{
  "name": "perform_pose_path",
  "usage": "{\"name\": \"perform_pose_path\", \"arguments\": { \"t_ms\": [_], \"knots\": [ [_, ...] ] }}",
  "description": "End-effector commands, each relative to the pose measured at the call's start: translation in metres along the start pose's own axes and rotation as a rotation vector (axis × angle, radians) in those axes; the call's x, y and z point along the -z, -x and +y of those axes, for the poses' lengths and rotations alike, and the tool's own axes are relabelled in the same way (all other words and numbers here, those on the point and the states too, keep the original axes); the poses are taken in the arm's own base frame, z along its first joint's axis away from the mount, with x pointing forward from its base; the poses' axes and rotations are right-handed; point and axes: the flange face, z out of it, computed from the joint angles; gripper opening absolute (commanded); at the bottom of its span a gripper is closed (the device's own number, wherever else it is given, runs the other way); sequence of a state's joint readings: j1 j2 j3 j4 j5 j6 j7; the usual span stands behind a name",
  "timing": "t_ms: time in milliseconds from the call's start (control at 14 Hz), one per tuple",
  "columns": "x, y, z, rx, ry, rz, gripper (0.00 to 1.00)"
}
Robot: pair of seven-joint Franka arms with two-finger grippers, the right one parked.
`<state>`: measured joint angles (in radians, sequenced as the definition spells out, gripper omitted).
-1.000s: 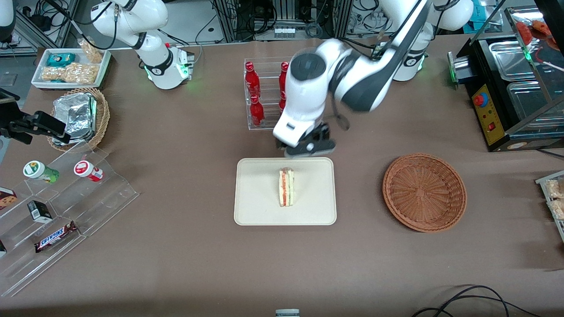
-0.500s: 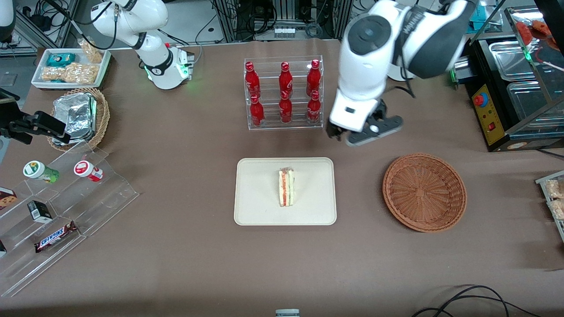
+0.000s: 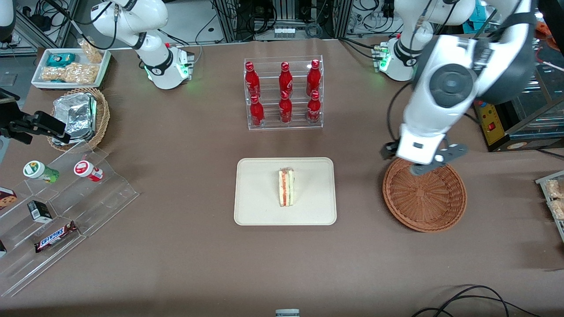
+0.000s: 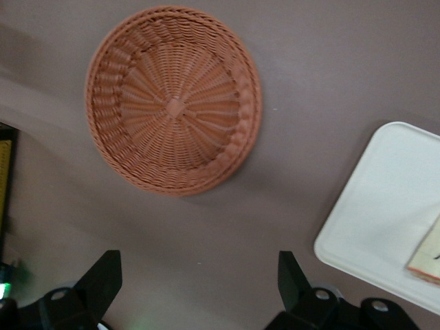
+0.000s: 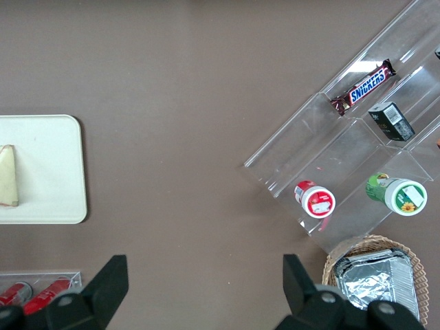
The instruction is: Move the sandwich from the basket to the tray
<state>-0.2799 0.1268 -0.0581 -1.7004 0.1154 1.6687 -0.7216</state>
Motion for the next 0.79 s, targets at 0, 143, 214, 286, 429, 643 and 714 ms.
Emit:
{"name": "perform_pose_path", "arguments": {
  "t_ms": [0,143,214,286,429,643,714],
  "knots": [
    [0.009,0.019,-0.066,-0.087,-0.001,-0.004,1.0],
    [0.014,0.017,-0.108,-0.134,0.005,-0.029,1.0],
    [0.015,0.009,-0.126,-0.15,0.016,-0.051,1.0],
    [0.022,0.0,-0.142,-0.18,0.06,-0.069,1.0],
    [0.034,-0.008,-0.159,-0.284,0.118,-0.059,1.0],
    [0.05,-0.02,-0.163,-0.333,0.132,-0.022,1.0],
    [0.053,-0.026,-0.161,-0.336,0.132,-0.014,1.0]
  ]
}}
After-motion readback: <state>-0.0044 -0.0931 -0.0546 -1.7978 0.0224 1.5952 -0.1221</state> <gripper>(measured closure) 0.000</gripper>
